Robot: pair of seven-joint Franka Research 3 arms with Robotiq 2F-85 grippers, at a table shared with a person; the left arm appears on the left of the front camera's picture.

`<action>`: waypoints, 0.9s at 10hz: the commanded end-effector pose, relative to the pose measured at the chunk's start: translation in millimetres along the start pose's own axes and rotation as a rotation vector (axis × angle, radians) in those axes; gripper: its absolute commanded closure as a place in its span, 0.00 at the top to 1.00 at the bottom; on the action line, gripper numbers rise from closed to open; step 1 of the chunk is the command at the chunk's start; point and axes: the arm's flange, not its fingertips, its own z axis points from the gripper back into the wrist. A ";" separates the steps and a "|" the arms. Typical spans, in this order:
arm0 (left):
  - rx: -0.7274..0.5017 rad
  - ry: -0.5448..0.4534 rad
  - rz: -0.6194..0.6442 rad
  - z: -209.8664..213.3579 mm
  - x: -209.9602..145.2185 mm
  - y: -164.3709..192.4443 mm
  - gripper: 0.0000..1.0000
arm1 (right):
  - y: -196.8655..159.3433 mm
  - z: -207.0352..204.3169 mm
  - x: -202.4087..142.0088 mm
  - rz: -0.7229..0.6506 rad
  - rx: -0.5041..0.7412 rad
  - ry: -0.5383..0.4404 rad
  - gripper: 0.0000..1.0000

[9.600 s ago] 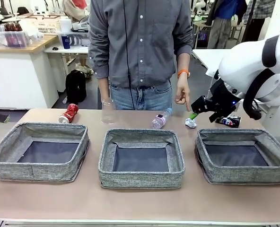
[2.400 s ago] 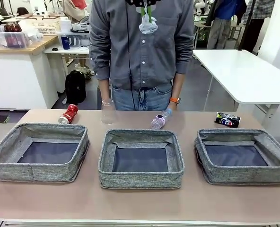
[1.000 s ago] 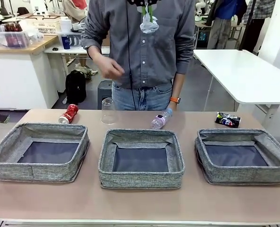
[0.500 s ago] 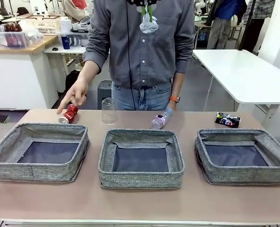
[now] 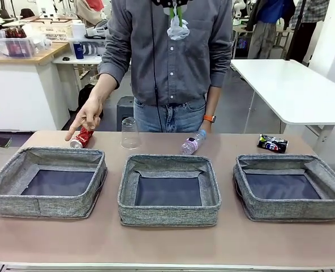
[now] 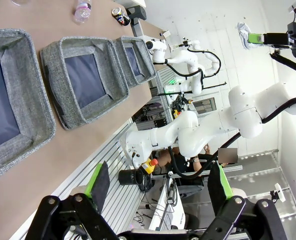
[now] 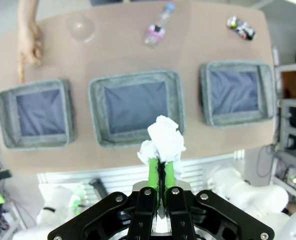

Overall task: Sort the waste into the appropriate baskets.
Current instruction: Place the picked waste into the Fabric basket indicated by the person.

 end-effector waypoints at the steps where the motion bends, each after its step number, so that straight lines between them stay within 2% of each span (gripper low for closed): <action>1: -0.019 -0.007 -0.020 1.2 -0.8 -2.3 1.00 | 0.0 0.0 0.0 0.000 0.000 0.000 0.04; 2: 0.000 0.000 0.000 0.0 0.0 0.0 1.00 | 9.6 -10.6 -8.6 0.160 0.109 -0.058 0.04; 3: 0.174 -0.032 -0.001 13.3 -2.2 6.0 1.00 | 30.2 -28.4 -19.0 0.319 0.262 -0.036 0.04; 4: 0.149 -0.070 0.019 24.7 -2.5 12.0 1.00 | 50.4 -45.7 -32.3 0.415 0.379 -0.017 0.04; 5: 0.159 -0.116 0.033 37.4 -4.0 18.9 1.00 | 76.1 -66.1 -49.4 0.511 0.426 0.020 0.04; 7: 0.175 -0.176 0.049 62.0 -9.2 26.6 1.00 | 126.0 -119.9 -75.8 0.588 0.375 0.029 0.04; 8: 0.185 -0.215 0.052 75.2 -12.1 29.6 1.00 | 151.1 -153.1 -83.0 0.638 0.358 -0.019 0.04; 9: 0.183 -0.237 0.054 86.1 -15.9 30.9 1.00 | 172.1 -188.7 -88.9 0.689 0.344 -0.113 0.04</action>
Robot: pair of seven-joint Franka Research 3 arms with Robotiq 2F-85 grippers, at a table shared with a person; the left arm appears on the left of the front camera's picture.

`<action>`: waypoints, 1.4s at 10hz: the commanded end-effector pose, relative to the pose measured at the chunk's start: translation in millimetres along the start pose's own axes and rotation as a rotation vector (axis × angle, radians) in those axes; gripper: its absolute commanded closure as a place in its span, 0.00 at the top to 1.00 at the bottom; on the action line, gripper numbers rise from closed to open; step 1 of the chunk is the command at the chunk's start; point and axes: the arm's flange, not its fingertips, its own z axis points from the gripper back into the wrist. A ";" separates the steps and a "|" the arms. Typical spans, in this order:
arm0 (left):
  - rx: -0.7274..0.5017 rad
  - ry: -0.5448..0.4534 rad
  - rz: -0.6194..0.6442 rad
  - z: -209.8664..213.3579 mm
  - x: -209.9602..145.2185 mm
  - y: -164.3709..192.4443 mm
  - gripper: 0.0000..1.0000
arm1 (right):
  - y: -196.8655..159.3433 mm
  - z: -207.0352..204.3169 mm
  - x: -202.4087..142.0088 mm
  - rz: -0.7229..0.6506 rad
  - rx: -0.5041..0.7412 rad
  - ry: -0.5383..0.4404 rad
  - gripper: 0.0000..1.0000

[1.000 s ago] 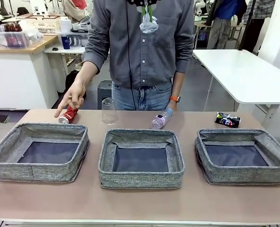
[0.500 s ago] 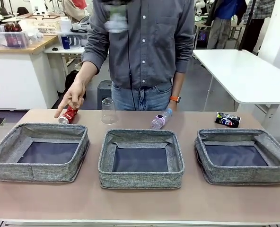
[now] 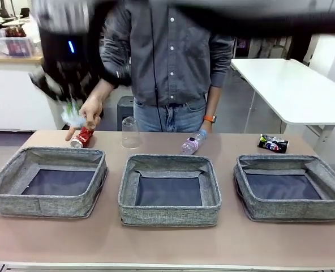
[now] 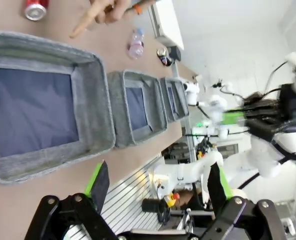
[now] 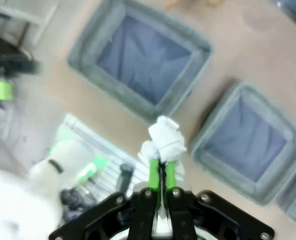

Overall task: Sort the waste into the appropriate baskets.
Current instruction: Place the picked waste into the Fabric basket indicated by the person.

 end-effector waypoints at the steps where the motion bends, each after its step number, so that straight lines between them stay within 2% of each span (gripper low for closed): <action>1: -0.031 -0.001 -0.010 12.3 -0.7 4.0 1.00 | -15.3 -60.1 -22.1 0.114 0.011 -0.137 0.04; 2: -0.032 0.009 -0.006 10.8 1.3 8.5 1.00 | -12.7 -79.1 -20.0 0.130 -0.007 -0.115 0.04; 3: -0.026 0.018 -0.001 4.8 2.0 15.5 1.00 | -19.5 -78.3 -15.5 0.065 -0.028 -0.051 0.04; 4: -0.037 0.033 0.046 -1.6 1.7 18.9 1.00 | 2.3 -78.7 -9.7 0.095 -0.017 -0.065 0.04; 5: -0.020 -0.011 0.021 7.2 0.3 8.9 1.00 | 2.3 -78.7 -9.7 0.095 -0.017 -0.065 0.04; 6: -0.020 -0.011 0.021 7.2 0.3 8.9 1.00 | -8.2 -99.4 -8.6 0.082 -0.033 -0.063 0.04; 7: -0.020 -0.011 0.021 7.2 0.3 8.9 1.00 | -5.6 -93.6 -12.1 0.199 0.070 -0.203 0.04; 9: -0.020 -0.011 0.021 7.2 0.3 8.9 1.00 | 0.0 -127.9 0.5 0.235 0.156 -0.308 0.04; 10: -0.020 -0.011 0.021 7.2 0.3 8.9 1.00 | 3.3 -138.2 3.1 0.252 0.170 -0.336 0.04; 11: -0.020 -0.011 0.021 7.2 0.3 8.9 1.00 | 5.4 -149.0 4.7 0.249 0.164 -0.282 0.04; 14: -0.020 -0.011 0.021 7.2 0.3 8.9 1.00 | 6.1 -153.7 3.8 0.258 0.164 -0.299 0.04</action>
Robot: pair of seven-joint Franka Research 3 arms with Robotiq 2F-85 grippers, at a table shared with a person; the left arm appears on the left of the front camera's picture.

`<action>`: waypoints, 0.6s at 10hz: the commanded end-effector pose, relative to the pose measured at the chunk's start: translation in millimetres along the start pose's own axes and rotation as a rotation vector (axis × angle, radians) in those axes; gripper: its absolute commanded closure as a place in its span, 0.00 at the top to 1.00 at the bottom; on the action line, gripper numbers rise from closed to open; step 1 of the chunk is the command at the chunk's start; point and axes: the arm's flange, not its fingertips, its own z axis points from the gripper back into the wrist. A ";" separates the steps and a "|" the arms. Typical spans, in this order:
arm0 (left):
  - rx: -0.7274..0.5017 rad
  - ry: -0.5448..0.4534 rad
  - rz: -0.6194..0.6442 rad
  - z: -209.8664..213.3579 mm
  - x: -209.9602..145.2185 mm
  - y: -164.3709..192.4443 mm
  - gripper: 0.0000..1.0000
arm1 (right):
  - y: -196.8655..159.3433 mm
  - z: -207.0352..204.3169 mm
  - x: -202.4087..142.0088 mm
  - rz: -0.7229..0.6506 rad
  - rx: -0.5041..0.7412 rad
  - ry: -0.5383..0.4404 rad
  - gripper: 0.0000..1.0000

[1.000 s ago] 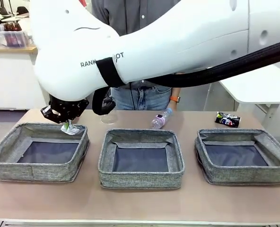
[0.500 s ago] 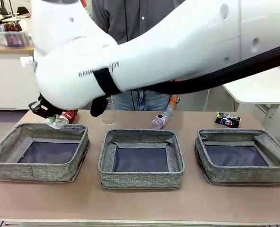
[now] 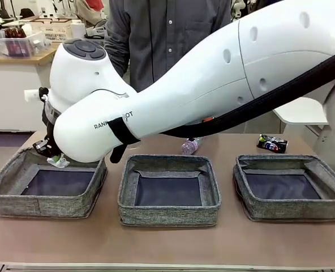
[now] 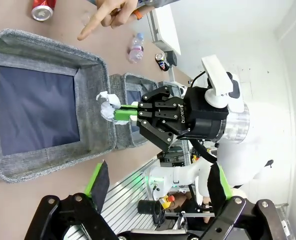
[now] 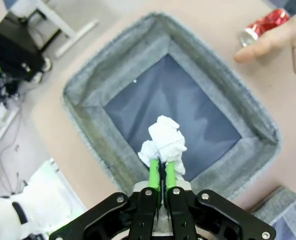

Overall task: Sort the waste into the appropriate baskets.
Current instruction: Place the picked waste into the Fabric basket indicated by the person.

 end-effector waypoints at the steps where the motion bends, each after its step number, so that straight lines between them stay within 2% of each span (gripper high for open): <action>1: 0.000 -0.005 -0.005 1.7 -0.7 -2.0 1.00 | 0.2 11.5 -3.2 0.030 0.006 -0.016 0.04; 2: 0.000 -0.005 -0.005 1.7 -0.7 -2.0 1.00 | 0.7 11.1 -2.9 0.035 0.008 -0.006 0.04; 3: 0.000 -0.005 -0.005 1.7 -0.7 -2.0 1.00 | 1.2 10.6 -2.8 0.037 0.004 0.000 0.27; 4: 0.000 -0.005 -0.005 1.7 -0.7 -2.0 1.00 | 1.5 10.7 -3.1 0.040 0.004 0.000 0.59; 5: 0.000 -0.005 -0.005 1.7 -0.7 -2.0 1.00 | 1.6 11.1 -3.4 0.043 0.005 0.001 0.82; 6: 0.000 -0.005 -0.005 1.7 -0.7 -2.0 1.00 | 1.3 11.6 -3.9 0.045 -0.002 0.000 1.00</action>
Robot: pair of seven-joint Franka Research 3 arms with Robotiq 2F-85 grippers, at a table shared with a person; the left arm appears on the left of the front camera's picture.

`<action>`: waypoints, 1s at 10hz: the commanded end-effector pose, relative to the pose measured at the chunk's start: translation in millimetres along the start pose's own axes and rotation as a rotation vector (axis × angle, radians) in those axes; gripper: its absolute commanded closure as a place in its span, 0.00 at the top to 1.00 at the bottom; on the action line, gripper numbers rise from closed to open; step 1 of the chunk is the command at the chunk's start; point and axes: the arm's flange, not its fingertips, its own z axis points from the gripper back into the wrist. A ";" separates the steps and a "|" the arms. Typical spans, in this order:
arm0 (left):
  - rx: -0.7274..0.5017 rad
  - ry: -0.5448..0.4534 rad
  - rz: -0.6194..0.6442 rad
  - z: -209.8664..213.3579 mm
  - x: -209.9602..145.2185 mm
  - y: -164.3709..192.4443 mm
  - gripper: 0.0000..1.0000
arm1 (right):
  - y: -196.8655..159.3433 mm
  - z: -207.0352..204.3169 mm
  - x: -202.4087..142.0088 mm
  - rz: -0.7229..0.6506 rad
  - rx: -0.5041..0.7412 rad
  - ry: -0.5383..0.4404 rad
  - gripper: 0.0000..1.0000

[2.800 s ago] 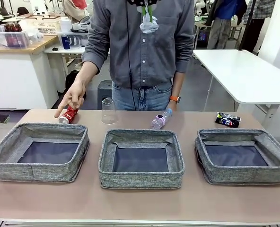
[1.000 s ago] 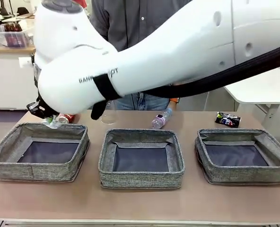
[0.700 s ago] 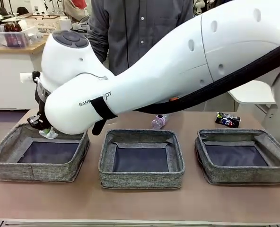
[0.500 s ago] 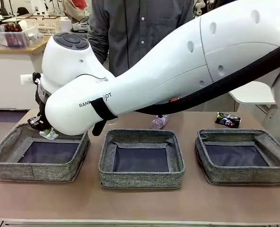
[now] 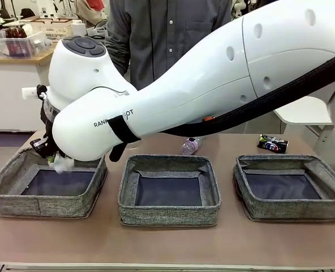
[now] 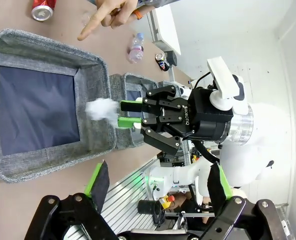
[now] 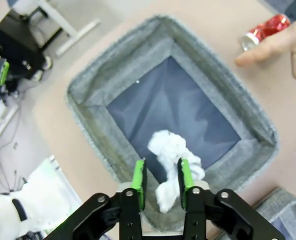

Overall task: Sort the waste into the appropriate baskets.
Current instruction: Place the picked waste into the Fabric basket indicated by the person.

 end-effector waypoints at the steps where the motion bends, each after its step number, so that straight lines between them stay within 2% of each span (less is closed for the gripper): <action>1: 0.000 -0.005 -0.005 1.7 -0.7 -2.0 1.00 | -3.5 5.5 -6.7 0.011 0.005 0.006 1.00; 2: 0.000 -0.005 -0.005 1.7 -0.7 -2.0 1.00 | -4.2 6.1 -7.7 0.008 0.001 0.003 1.00; 3: 0.000 -0.005 -0.005 1.7 -0.7 -2.0 1.00 | -4.6 6.8 -8.6 0.005 -0.003 0.001 0.94; 4: 0.000 -0.005 -0.005 1.7 -0.7 -2.0 1.00 | -5.6 7.3 -9.4 0.000 -0.004 0.003 1.00; 7: 0.000 -0.005 -0.005 1.7 -0.7 -2.0 1.00 | -9.2 9.8 -10.5 -0.017 -0.012 0.029 1.00; 9: 0.000 -0.005 -0.005 1.7 -0.7 -2.0 1.00 | -22.3 28.3 -15.0 -0.057 -0.004 0.087 1.00; 10: 0.000 -0.005 -0.005 1.7 -0.7 -2.0 1.00 | -37.8 55.1 -22.6 -0.076 0.018 0.097 1.00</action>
